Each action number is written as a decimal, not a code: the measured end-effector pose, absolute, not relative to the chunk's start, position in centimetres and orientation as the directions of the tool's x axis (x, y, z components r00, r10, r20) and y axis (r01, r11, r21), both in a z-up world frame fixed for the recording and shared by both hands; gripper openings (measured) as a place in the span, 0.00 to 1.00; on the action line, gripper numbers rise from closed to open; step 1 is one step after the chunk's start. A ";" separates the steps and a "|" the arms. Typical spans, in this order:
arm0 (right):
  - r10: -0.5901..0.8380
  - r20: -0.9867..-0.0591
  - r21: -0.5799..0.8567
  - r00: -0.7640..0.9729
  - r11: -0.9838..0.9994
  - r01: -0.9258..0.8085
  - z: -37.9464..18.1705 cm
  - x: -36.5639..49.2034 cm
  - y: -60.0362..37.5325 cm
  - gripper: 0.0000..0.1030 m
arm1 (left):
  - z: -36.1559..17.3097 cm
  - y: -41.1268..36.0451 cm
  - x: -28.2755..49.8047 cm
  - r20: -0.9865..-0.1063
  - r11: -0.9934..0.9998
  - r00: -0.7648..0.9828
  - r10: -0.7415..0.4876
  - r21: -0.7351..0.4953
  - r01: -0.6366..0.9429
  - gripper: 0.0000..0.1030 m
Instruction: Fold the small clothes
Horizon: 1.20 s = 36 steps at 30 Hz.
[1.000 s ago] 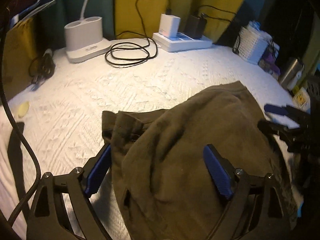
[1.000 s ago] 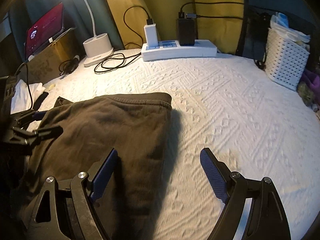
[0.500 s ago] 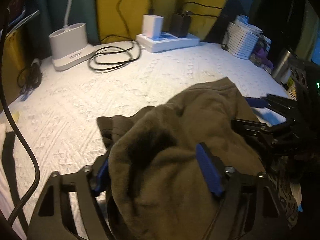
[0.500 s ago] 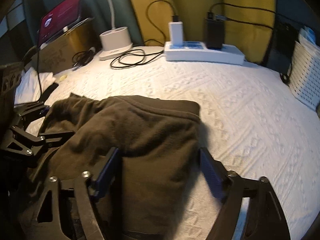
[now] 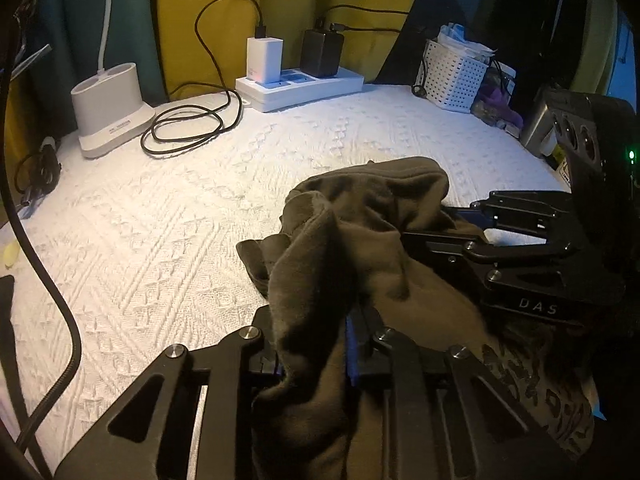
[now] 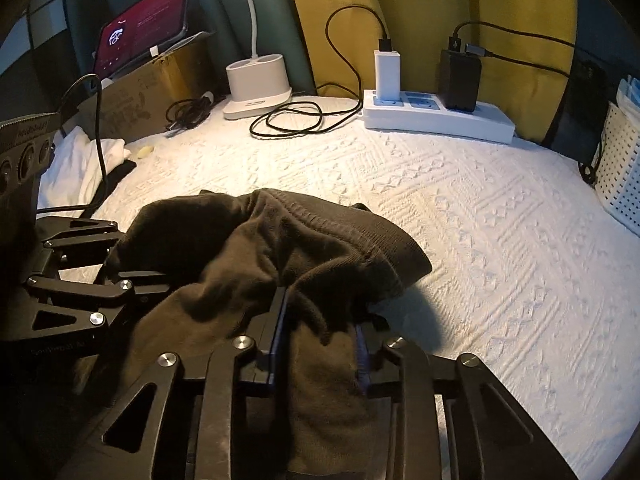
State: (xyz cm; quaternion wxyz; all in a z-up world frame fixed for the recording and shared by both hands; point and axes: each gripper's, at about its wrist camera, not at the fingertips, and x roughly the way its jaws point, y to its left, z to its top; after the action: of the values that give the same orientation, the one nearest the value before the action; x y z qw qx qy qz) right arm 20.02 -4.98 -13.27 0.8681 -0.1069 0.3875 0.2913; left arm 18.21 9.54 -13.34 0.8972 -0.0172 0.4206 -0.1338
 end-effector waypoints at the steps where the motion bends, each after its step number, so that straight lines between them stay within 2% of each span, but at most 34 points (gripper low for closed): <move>1: 0.423 -0.735 0.044 0.529 0.809 -0.586 -13.2 20.0 -5.0 0.25 | -13.2 9.5 18.1 -0.748 0.964 0.613 -0.254 -0.141 0.226 0.16; 20: 0.454 -0.660 0.021 0.599 0.808 -0.589 -8.4 14.4 -5.9 0.22 | -9.0 8.5 13.6 -0.670 0.964 0.700 -0.246 -0.097 0.246 0.14; 36: 0.474 -0.546 -0.022 0.691 0.816 -0.577 -3.5 7.1 -7.4 0.20 | -4.0 7.3 8.2 -0.550 0.964 0.799 -0.244 -0.051 0.260 0.14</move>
State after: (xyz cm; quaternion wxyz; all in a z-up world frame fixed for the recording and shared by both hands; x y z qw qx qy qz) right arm 7.14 -7.40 -3.51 0.9144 -0.0963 0.2684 0.2875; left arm 8.16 7.30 -4.04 0.9482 0.0135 0.2882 -0.1330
